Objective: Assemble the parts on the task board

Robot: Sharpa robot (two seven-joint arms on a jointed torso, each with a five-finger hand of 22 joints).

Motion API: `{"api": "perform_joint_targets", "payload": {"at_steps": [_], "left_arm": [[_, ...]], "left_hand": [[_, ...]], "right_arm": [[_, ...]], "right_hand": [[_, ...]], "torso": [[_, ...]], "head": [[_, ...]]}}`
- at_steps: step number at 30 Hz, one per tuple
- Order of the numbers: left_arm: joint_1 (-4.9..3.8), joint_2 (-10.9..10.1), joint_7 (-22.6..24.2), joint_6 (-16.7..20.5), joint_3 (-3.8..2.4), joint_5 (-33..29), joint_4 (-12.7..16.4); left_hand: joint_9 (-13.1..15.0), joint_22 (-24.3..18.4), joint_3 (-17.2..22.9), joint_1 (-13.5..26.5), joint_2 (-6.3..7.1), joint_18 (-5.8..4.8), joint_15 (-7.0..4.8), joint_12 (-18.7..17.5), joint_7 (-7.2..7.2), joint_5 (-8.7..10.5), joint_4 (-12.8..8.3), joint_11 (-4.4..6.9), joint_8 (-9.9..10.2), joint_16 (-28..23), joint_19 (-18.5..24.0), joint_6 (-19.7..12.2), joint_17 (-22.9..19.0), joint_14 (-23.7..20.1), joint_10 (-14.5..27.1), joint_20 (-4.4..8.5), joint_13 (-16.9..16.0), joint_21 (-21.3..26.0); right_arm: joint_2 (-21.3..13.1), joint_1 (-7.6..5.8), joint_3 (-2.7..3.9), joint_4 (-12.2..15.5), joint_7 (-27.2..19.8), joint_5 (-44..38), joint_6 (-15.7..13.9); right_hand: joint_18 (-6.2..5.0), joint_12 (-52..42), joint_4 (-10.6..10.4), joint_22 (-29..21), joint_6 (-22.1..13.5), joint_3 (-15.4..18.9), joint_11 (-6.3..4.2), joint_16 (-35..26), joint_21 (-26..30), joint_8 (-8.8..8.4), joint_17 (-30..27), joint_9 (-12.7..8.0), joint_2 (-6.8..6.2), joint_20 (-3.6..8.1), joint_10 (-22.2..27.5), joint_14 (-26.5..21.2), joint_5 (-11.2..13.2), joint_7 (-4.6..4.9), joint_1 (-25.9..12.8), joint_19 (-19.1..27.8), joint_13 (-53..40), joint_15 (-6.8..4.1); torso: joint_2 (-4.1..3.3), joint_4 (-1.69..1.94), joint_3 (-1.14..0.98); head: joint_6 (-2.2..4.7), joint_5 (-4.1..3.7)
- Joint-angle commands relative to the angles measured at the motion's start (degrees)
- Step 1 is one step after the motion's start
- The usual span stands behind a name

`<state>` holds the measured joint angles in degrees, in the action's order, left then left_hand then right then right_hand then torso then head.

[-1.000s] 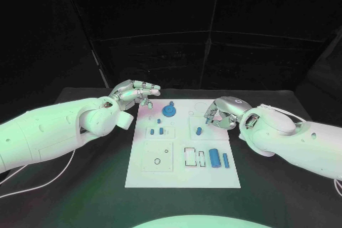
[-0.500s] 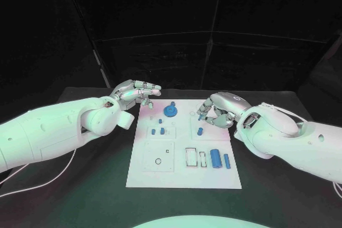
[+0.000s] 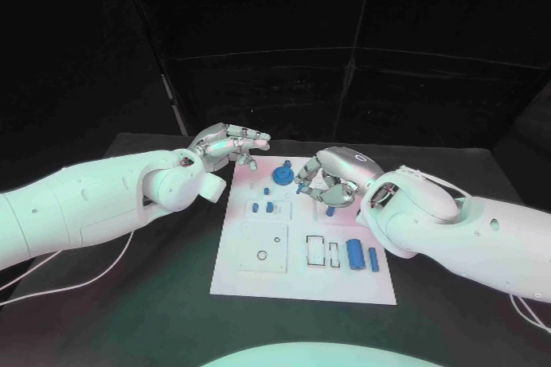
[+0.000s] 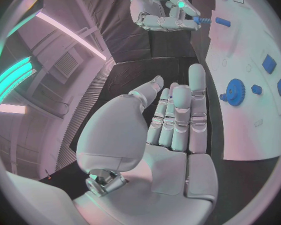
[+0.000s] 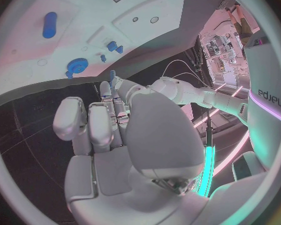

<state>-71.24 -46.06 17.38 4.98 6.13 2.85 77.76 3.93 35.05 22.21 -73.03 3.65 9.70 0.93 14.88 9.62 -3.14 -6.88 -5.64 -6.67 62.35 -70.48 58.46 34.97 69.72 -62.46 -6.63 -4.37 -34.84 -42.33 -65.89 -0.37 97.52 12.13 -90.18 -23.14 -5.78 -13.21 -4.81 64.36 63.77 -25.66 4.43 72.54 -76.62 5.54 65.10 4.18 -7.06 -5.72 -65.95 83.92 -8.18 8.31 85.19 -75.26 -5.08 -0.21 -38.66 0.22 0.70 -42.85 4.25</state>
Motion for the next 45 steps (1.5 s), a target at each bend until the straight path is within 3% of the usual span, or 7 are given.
{"api": "perform_joint_targets", "payload": {"at_steps": [1,8,15,17,21,25,45], "left_arm": [[-0.1,0.0,1.3,0.0,-0.05,-0.3,0.1],[-0.15,-0.1,1.4,0.0,-0.06,-0.3,-0.5],[-0.17,0.0,1.6,-0.2,-0.07,-0.3,-1.0],[-0.17,0.1,1.6,-0.4,-0.07,-0.3,-1.0],[-0.17,0.3,1.5,-0.8,-0.07,-0.3,-0.9],[-0.17,0.5,1.5,-1.0,-0.07,-0.3,-0.9],[-0.15,0.9,1.5,-1.3,-0.07,-0.3,-0.8]], "left_hand": [[-0.1,0.0,-0.1,-0.2,-0.12,0.76,0.03,0.2,0.3,0.25,-0.1,-0.19,-0.2,-0.3,0.4,0.0,-0.1,-0.5,0.3,0.07,-0.1,0.4],[-0.1,-0.1,-0.2,-0.3,-0.09,0.75,0.07,0.3,0.43,0.24,-0.2,-0.26,-0.2,-0.2,0.4,-0.1,0.0,-0.5,0.5,0.06,-0.1,0.4],[-0.1,-0.1,-0.2,-0.5,-0.32,0.75,0.1,0.3,0.5,0.23,-0.2,-0.3,-0.2,-0.2,0.4,-0.2,0.0,-0.5,0.6,0.04,0.0,0.4],[-0.1,-0.1,-0.1,-0.6,-0.39,0.75,0.1,0.3,0.51,0.23,-0.2,-0.31,-0.3,-0.2,0.4,-0.1,-0.1,-0.5,0.6,0.04,0.0,0.5],[0.0,-0.2,-0.1,-0.7,-0.55,0.75,0.11,0.4,0.5,0.23,-0.3,-0.3,-0.3,-0.1,0.3,-0.1,-0.1,-0.5,0.6,0.04,-0.1,0.5],[0.0,-0.2,-0.1,-0.7,-0.55,0.75,0.11,0.4,0.5,0.23,-0.3,-0.3,-0.3,-0.1,0.3,-0.1,-0.1,-0.5,0.6,0.04,-0.1,0.5],[0.0,-0.2,-0.1,-0.7,-0.65,0.74,0.12,0.5,0.49,0.24,-0.3,-0.31,-0.4,-0.2,0.3,0.0,-0.3,-0.6,0.6,0.03,-0.1,0.5]], "right_arm": [[1.0,0.47,-0.2,-0.8,-1.8,-1.4,-0.8],[3.1,2.83,-0.49,-1.8,-2.7,-3.6,-1.7],[4.8,5.03,-0.58,-2.6,-3.1,-6.7,-2.1],[5.2,5.45,-0.89,-3.0,-3.2,-7.4,-2.1],[5.8,6.05,-1.74,-3.5,-3.5,-8.4,-1.8],[6.0,6.53,-2.02,-3.8,-3.6,-9.2,-1.3],[6.6,8.18,-2.23,-4.8,-3.7,-11.1,0.4]], "right_hand": [[0.42,0.3,0.2,0.1,0.3,-0.3,-0.15,0.2,-0.3,-0.2,0.0,0.0,0.03,0.07,-0.4,2.0,-0.6,0.14,-0.4,-0.3,0.1,-0.27],[0.44,0.4,0.3,0.1,0.3,-0.4,-0.15,0.3,-0.4,-0.2,0.0,0.0,0.05,0.07,-0.4,2.0,-0.9,0.14,-0.5,-0.4,0.1,-0.26],[0.44,0.4,0.4,0.2,0.4,-0.4,-0.15,0.3,-0.4,-0.2,0.0,0.0,0.07,0.07,-0.5,2.0,-1.0,0.14,-0.5,-0.4,0.1,-0.27],[0.45,0.4,0.4,0.2,0.4,-0.5,-0.15,0.3,-0.4,-0.2,0.0,0.1,0.08,0.07,-0.5,2.0,-1.1,0.13,-0.5,-0.4,0.2,-0.27],[0.45,0.4,0.4,0.2,0.4,-0.5,-0.15,0.4,-0.4,-0.2,0.1,0.1,0.08,0.07,-0.5,2.0,-1.1,0.13,-0.5,-0.4,0.2,-0.27],[0.45,0.4,0.5,0.2,0.4,-0.5,-0.15,0.4,-0.4,-0.2,0.1,0.1,0.06,0.07,-0.5,2.0,-1.2,0.13,-0.5,-0.4,0.2,-0.27],[0.42,0.6,0.4,0.0,0.3,-0.3,-0.04,0.3,-0.3,-0.34,-0.1,0.0,-0.18,0.01,-0.4,1.9,-0.9,0.22,-1.4,-0.3,0.3,-0.18]], "torso": [[-0.01,0.01,0.05],[-0.03,-0.15,-0.06],[-0.04,-0.12,-0.06],[-0.02,-0.04,-0.03],[-0.04,0.0,-0.02],[-0.05,0.03,-0.03],[-0.01,-0.08,0.0]], "head": [[0.03,0.65],[-0.53,2.02],[-1.07,2.55],[-1.15,2.65],[-1.5,3.05],[-1.79,3.34],[-2.15,4.06]]}}
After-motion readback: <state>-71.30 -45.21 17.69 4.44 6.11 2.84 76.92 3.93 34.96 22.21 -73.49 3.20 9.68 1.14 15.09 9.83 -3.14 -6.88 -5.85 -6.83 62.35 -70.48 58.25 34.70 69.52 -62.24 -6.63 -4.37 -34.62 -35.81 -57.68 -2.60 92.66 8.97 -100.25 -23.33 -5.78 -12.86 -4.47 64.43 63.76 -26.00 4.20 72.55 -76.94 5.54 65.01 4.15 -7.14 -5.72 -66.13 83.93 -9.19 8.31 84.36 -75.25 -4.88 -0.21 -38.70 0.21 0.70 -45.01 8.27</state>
